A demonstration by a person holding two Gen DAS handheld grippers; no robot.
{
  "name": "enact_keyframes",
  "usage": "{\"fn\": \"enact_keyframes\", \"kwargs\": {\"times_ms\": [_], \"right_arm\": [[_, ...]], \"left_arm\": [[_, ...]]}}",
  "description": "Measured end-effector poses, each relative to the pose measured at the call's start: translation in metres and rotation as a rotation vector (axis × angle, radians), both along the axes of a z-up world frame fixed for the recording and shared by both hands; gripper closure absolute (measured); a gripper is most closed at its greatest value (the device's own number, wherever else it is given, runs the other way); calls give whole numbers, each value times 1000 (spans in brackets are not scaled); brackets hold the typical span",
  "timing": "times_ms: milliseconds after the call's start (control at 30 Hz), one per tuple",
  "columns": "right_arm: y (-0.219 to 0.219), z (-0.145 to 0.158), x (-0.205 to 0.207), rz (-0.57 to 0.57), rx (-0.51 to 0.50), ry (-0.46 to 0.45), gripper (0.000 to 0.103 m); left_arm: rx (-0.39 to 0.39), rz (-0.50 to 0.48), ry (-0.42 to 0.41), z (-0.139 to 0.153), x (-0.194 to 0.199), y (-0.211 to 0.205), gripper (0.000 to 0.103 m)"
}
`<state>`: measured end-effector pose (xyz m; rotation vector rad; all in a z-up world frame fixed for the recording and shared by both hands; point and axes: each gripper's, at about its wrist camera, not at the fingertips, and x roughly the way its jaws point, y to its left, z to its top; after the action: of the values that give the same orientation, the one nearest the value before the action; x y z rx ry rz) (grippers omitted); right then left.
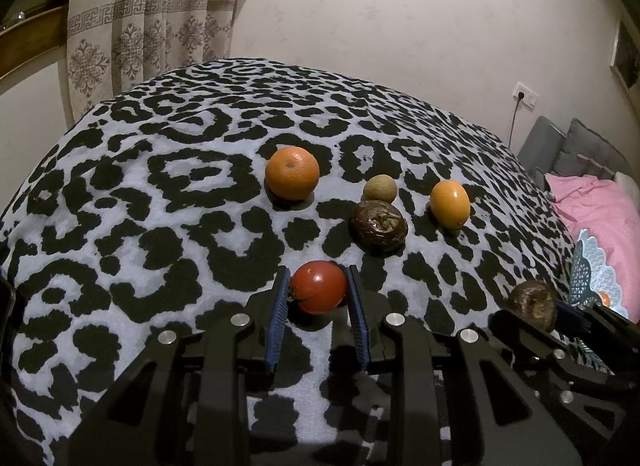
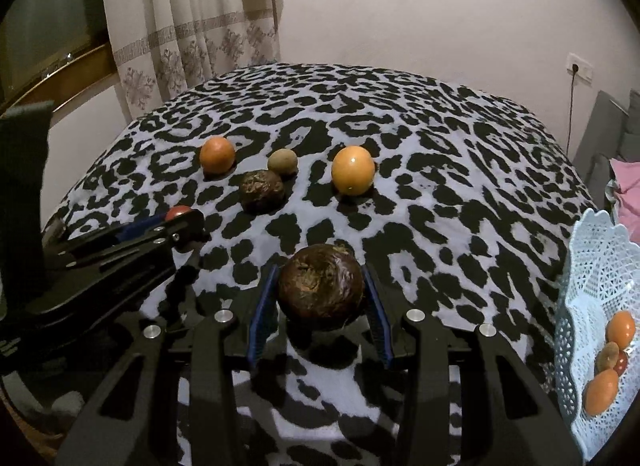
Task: Organize fruits
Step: 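Carry the brown passion fruit into the blue basket and open the right gripper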
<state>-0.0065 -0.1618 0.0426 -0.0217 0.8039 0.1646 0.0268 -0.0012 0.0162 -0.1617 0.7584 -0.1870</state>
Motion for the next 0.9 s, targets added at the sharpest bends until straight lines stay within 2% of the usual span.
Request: {"fn": "enact_keyframes", "kwargs": {"times_ms": [367,667,900], "right_arm": [[-25,19,-26,-70,49,-46,60],[-60,43,-51,-157,85,-116,60],[-96,51,-73,-245,88,-146,60]], "left_arm": [[3,-21,-21,4,-3,-4,75],[0,-36,-40,7,-8,-4,75],[-5,-57,-50,11,-11,-6,75]]}}
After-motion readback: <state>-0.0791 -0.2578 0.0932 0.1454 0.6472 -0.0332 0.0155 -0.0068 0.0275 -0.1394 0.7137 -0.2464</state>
